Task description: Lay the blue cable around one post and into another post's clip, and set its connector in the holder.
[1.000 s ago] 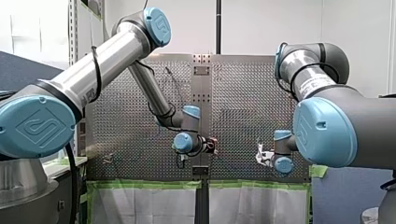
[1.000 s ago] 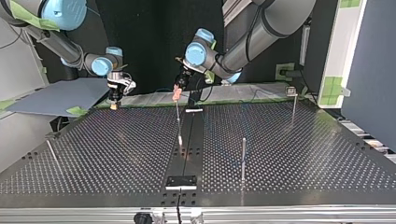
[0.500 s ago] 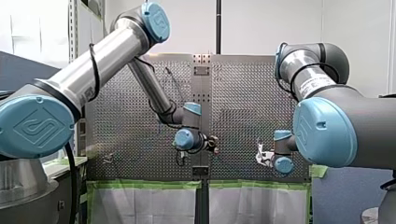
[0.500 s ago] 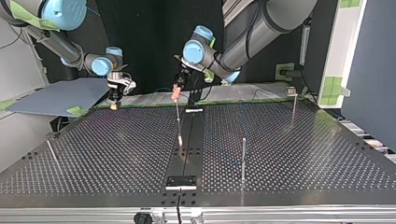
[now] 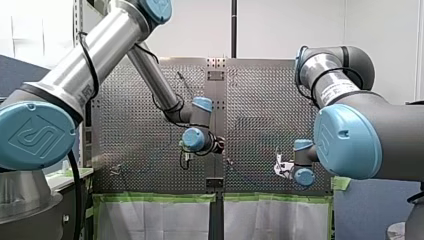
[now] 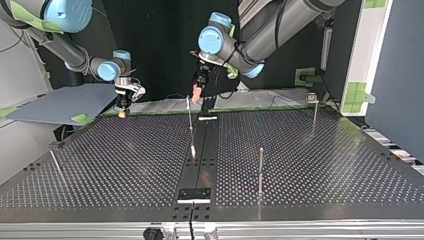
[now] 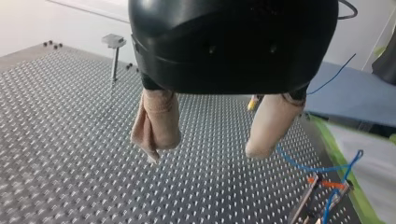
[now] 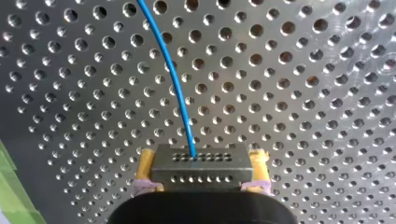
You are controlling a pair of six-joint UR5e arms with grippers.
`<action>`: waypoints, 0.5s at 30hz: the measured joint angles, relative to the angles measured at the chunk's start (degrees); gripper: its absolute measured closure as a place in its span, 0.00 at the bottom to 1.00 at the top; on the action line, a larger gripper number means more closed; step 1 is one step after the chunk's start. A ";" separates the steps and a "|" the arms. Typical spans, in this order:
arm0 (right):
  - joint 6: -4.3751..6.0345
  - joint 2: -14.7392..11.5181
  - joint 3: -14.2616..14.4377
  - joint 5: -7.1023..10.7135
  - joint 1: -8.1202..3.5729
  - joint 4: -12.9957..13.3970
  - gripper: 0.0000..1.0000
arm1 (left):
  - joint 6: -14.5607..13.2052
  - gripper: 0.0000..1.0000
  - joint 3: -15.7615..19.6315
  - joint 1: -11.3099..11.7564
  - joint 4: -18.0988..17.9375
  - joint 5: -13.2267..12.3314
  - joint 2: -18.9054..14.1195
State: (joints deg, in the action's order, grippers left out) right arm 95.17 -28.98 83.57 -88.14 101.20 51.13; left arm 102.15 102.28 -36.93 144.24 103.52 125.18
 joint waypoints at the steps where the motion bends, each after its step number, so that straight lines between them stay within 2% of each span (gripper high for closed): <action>1: 0.01 0.00 0.00 0.02 -0.02 0.02 0.91 | 0.35 0.02 0.53 0.08 0.32 0.52 -0.52; 15: 0.88 0.14 -0.01 0.39 0.01 0.69 0.91 | 7.83 0.02 8.70 3.00 8.06 8.68 -8.69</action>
State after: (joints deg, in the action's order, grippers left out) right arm 96.04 -28.83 83.56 -87.75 101.21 51.82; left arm 109.97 110.98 -33.93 152.30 112.20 116.49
